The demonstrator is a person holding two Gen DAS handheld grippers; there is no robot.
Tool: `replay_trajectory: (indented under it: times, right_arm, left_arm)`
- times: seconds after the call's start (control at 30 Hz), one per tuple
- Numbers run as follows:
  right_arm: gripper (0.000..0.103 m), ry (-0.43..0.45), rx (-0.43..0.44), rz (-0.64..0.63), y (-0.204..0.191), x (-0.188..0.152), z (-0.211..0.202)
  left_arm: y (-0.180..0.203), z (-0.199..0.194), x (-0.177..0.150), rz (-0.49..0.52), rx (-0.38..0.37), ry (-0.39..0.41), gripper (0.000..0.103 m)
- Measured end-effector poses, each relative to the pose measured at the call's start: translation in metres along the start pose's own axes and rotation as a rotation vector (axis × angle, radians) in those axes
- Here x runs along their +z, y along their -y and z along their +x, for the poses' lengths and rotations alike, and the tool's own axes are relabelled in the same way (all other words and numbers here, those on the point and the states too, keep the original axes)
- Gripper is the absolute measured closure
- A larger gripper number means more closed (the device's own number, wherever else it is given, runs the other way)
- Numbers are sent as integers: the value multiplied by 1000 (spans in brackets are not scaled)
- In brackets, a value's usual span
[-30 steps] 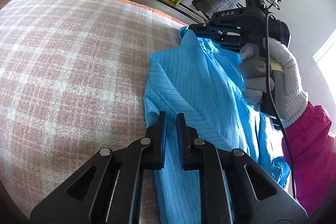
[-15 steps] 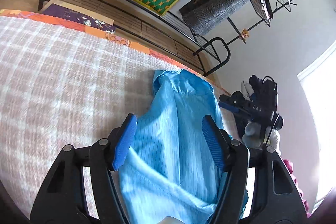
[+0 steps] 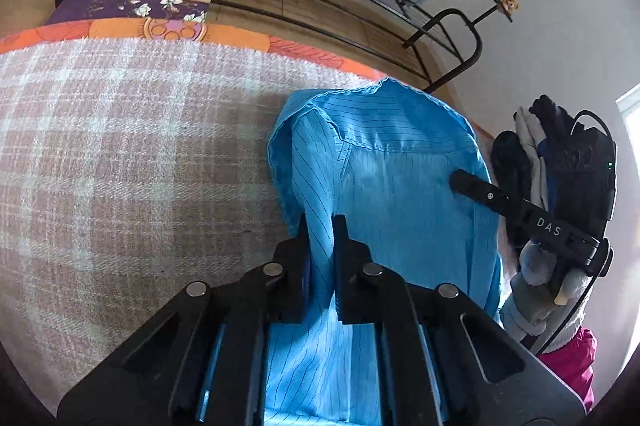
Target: Fold large clothes
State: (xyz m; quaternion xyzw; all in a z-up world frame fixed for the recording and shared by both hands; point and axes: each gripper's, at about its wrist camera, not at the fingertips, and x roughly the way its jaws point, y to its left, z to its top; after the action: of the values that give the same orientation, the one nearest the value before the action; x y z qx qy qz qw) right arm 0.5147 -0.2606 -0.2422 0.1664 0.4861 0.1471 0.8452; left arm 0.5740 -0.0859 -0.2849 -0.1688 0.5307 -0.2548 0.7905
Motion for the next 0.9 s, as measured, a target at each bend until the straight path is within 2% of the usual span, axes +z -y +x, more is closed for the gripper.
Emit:
replay_trajectory:
  times: [0.17,0.43,0.6,0.73,0.9]
  right_arm:
    - [99,60,2,-18,-11,0,-37]
    - [102,139,27,-65,-43,-12,-117]
    - [102,177,44,-129,-70,-43,-169]
    - [102,198,57,-132,-86,-77,-210]
    - [102,208,72,-143,-108,-131,-258]
  left_arm:
    - [19,-33,-5,28,-13,72,101]
    - [58,-98,-26,123,-48,130,102]
    - [83,-146,-58,179,-57,158,102]
    - [101,-180,-92,219,-68,176,102]
    - [122,-218,-151,268,-74,187,102]
